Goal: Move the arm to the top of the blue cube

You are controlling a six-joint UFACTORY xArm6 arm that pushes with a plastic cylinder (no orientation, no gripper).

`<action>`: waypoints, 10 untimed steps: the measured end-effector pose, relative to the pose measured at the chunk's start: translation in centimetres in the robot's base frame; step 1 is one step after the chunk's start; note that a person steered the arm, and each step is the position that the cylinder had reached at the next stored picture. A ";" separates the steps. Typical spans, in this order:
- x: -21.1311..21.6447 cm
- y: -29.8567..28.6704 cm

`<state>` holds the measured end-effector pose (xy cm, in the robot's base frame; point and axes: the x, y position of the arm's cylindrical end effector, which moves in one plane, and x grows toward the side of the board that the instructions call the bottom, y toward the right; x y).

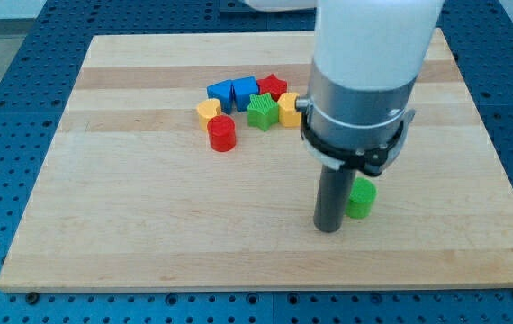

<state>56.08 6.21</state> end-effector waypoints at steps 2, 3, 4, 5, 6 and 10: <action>0.1 -4.7; -0.2 -10.6; -0.6 -15.7; -5.4 -15.8; -8.7 -15.8; -13.8 -14.1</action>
<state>42.32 -7.93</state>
